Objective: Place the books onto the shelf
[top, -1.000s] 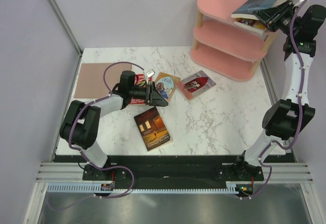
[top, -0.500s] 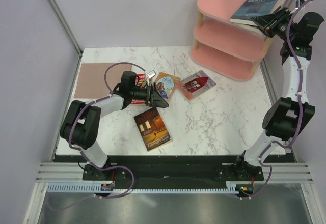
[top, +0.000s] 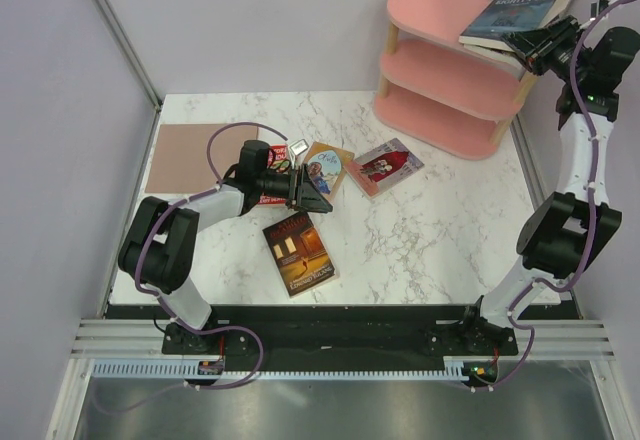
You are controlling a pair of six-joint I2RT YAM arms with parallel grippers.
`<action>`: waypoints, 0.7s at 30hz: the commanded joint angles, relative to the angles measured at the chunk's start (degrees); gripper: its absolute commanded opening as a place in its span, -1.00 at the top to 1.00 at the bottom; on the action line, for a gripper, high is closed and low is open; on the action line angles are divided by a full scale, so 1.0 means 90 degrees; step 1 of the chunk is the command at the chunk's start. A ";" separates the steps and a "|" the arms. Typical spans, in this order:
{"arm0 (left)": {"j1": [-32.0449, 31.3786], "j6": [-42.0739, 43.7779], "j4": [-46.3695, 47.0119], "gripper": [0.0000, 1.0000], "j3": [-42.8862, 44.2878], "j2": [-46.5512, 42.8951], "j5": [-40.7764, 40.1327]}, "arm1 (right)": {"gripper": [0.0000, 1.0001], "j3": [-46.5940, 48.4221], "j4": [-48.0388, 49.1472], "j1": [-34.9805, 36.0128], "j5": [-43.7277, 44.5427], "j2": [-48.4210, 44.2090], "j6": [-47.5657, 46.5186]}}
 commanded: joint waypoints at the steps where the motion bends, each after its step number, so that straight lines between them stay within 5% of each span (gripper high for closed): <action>1: -0.0050 0.0270 0.0006 -0.18 0.0210 0.0036 -0.0007 | 0.93 0.0158 0.0966 -0.0164 -0.0035 -0.0251 0.0180; 17: -0.0177 0.0426 -0.0199 -0.18 0.0288 0.0124 -0.0007 | 0.74 -0.0242 0.0919 -0.0232 -0.0631 0.0042 0.0513; 21: -0.0216 0.0465 -0.0267 -0.18 0.0307 0.0153 -0.0017 | 0.53 -0.0437 0.0753 -0.0232 -0.0641 -0.0006 0.0376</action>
